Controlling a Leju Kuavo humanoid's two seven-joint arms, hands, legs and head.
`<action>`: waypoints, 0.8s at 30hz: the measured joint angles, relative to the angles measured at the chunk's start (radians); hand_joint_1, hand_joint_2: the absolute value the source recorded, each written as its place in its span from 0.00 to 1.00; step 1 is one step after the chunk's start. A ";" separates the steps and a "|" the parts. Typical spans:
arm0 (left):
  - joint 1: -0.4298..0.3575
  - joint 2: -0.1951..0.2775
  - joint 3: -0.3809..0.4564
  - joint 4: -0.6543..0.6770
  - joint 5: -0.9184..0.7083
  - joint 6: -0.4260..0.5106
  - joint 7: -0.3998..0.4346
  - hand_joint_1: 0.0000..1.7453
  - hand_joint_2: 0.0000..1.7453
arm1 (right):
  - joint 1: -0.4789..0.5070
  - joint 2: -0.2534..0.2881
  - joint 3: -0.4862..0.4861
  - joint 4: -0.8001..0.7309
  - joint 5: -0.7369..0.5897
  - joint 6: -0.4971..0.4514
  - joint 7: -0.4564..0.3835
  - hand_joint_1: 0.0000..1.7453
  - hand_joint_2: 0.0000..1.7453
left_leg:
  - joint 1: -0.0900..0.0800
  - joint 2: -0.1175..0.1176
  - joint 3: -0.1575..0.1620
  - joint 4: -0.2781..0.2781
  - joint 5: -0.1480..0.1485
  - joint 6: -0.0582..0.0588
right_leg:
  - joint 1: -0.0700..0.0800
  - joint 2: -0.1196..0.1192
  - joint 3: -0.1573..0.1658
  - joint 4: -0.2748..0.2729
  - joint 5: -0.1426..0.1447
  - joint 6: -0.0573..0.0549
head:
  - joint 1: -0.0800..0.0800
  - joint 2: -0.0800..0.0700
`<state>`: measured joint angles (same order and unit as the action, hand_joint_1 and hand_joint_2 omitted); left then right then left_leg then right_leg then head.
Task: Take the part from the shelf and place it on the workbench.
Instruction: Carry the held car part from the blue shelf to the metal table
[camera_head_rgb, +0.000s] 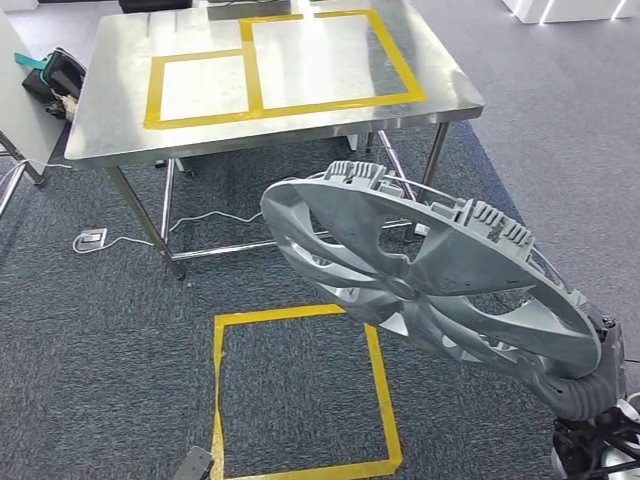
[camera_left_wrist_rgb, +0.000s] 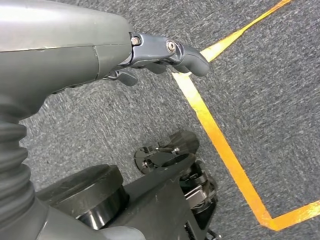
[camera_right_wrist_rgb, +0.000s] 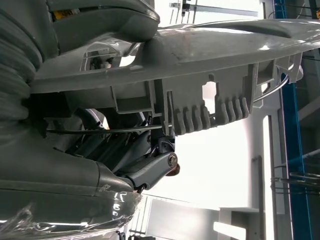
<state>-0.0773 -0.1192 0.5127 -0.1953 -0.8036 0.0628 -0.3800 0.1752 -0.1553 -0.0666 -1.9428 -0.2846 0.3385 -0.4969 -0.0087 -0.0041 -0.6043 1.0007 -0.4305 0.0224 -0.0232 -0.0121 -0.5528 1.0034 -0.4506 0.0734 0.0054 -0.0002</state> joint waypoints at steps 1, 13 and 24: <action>0.000 0.000 0.000 0.000 -0.001 0.004 0.000 0.00 1.00 | 0.000 0.000 -0.002 0.000 0.000 0.000 0.000 1.00 1.00 | 0.001 -0.001 0.005 -0.007 -0.002 0.007 | -0.001 0.000 0.001 0.003 0.004 0.005 | 0.000 0.000; 0.005 -0.004 0.000 0.000 -0.008 0.070 0.007 0.00 1.00 | 0.013 0.001 -0.029 0.001 0.006 0.000 -0.002 1.00 1.00 | 0.017 -0.015 0.091 -0.016 -0.056 -0.015 | -0.013 0.016 -0.068 0.051 0.018 0.025 | 0.013 0.000; 0.008 -0.010 0.000 -0.001 -0.018 0.103 0.015 0.00 1.00 | 0.030 0.003 -0.055 -0.009 0.027 -0.013 -0.011 1.00 1.00 | 0.015 -0.007 -0.136 0.273 -0.155 -0.046 | -0.006 0.023 0.055 -0.018 -0.052 -0.050 | 0.011 0.000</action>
<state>-0.0696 -0.1296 0.5127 -0.1961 -0.8217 0.1663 -0.3652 0.2055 -0.1525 -0.1213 -1.9516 -0.2581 0.3253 -0.5080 0.0064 -0.0113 -0.7401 1.2737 -0.5859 -0.0232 -0.0288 0.0105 -0.4980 0.9858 -0.5029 0.0239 0.0167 -0.0003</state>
